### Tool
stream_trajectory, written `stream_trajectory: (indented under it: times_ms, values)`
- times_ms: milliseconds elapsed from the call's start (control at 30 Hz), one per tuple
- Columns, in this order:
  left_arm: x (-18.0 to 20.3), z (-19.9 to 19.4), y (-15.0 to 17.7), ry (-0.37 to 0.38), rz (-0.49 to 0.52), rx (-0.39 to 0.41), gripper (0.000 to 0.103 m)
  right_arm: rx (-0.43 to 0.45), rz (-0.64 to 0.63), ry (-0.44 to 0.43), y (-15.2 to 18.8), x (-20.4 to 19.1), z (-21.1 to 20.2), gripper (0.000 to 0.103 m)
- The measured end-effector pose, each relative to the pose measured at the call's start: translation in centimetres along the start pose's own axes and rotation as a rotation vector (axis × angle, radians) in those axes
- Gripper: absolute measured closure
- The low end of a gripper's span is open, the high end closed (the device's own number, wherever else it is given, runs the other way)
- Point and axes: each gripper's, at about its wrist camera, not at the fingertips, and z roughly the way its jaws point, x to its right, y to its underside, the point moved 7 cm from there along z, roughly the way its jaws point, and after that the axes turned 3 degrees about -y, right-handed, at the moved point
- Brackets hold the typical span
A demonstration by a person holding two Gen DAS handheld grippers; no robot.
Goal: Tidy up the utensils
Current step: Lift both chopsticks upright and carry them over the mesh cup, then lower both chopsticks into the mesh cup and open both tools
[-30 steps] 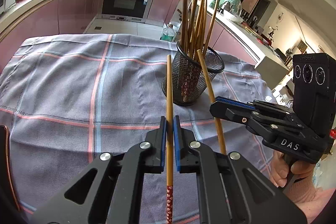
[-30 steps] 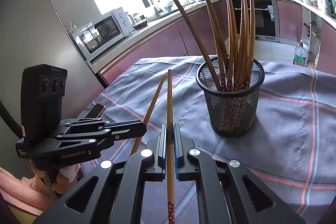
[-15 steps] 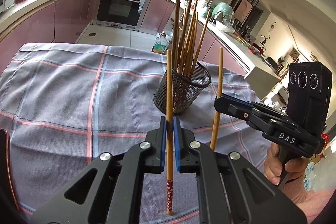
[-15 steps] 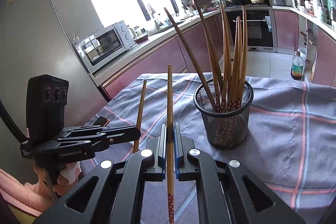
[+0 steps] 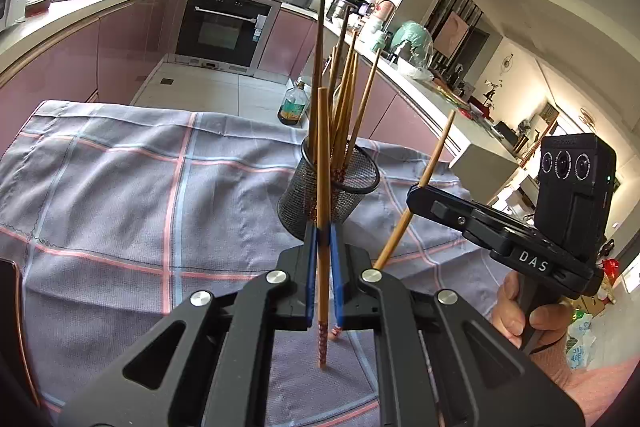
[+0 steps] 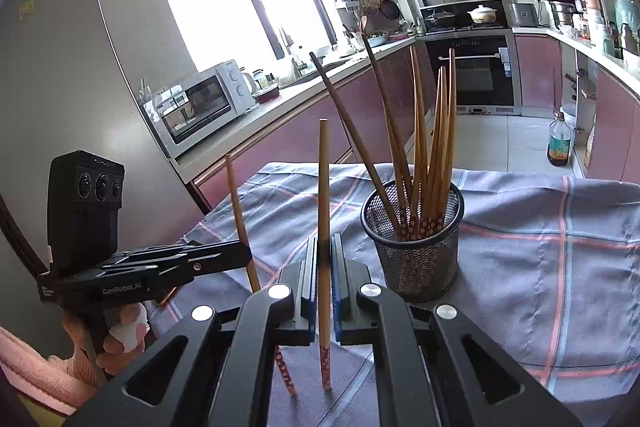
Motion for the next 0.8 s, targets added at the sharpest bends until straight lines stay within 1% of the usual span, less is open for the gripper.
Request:
stream_trajectory:
  times_ms: [600,800]
  values:
    - [0.9,-2.8,-2.2,0.007,0.017,0.084,0.096,0.074,-0.007,0.031,-1.5,0.5,-2.4,0.098]
    - [1.5,-2.8,-3.2,0.008,0.033,0.097,0.096,0.098,-0.017,0.046,-2.2,0.7,-3.2,0.098]
